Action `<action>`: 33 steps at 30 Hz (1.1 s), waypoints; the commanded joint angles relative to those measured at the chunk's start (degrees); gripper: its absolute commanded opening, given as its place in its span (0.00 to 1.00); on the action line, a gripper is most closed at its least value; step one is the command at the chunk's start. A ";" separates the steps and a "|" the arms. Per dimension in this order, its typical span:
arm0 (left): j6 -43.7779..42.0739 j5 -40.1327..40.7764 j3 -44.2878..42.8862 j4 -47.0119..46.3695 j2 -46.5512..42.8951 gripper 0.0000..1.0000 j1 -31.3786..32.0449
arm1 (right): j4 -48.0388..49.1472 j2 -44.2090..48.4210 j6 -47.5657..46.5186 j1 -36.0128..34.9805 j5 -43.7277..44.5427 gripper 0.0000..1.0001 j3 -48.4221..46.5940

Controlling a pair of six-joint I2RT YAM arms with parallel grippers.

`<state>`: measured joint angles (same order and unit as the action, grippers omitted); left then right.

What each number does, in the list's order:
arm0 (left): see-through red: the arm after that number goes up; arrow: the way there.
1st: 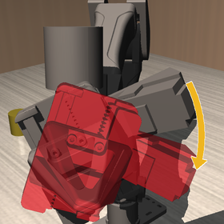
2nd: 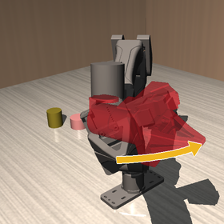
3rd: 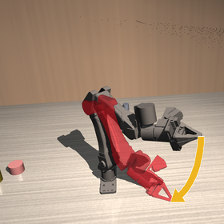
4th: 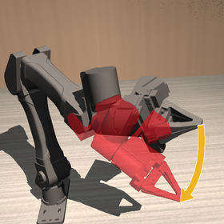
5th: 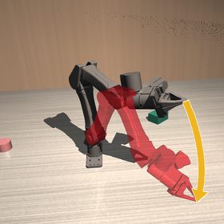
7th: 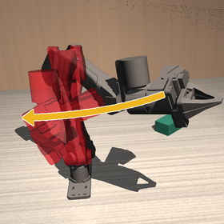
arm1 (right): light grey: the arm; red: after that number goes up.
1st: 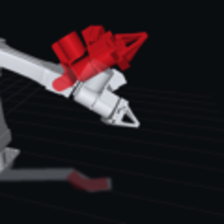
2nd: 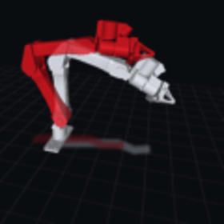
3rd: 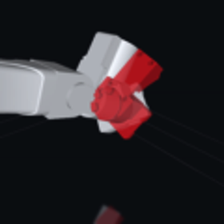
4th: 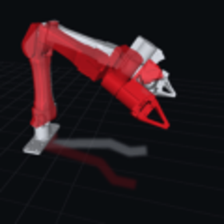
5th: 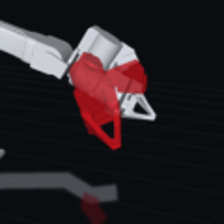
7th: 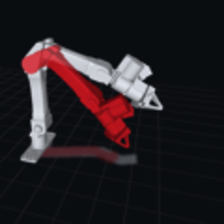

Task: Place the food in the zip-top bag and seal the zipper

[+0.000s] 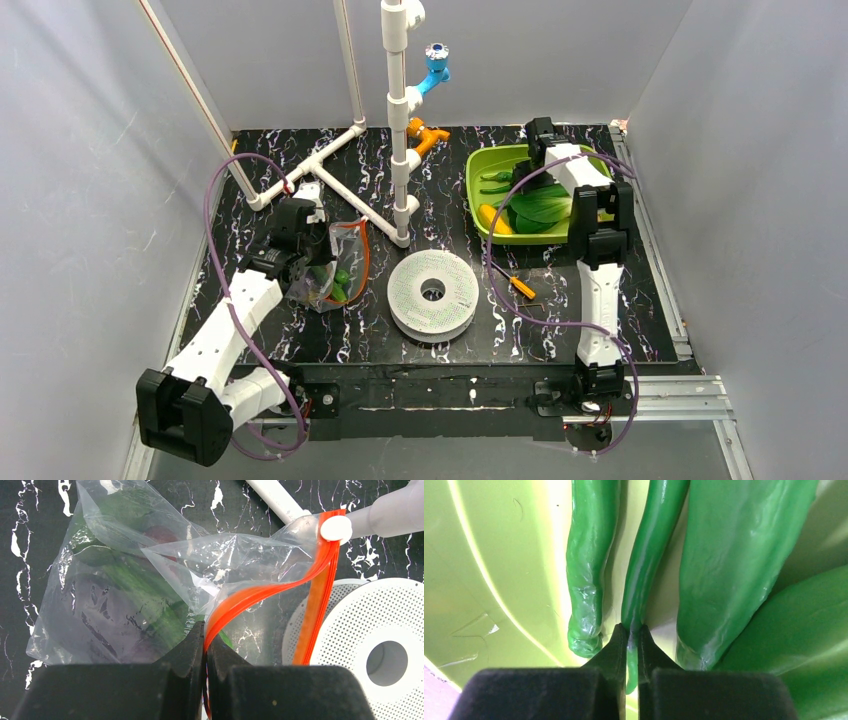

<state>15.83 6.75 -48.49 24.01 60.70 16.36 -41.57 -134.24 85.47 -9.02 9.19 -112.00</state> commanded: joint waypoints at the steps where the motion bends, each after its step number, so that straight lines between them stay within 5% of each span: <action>1: -0.70 1.48 -1.12 0.33 -1.99 0.00 0.10 | 0.20 2.93 -1.91 0.24 0.67 0.01 3.49; 13: -0.98 1.95 -1.20 0.53 -3.14 0.00 0.11 | 19.98 25.27 -21.24 1.95 -1.95 0.01 20.95; 23: -1.23 2.24 -1.06 0.81 -4.63 0.00 0.07 | 35.25 44.67 -44.05 1.36 -26.85 0.01 44.78; 33: -1.43 -0.04 -1.51 1.14 -4.98 0.00 0.08 | 27.43 67.42 -59.29 -5.86 -35.04 0.01 62.80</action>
<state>15.13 7.49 -48.49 24.33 57.14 16.36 -12.94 -74.46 34.98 -11.23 -19.18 -52.55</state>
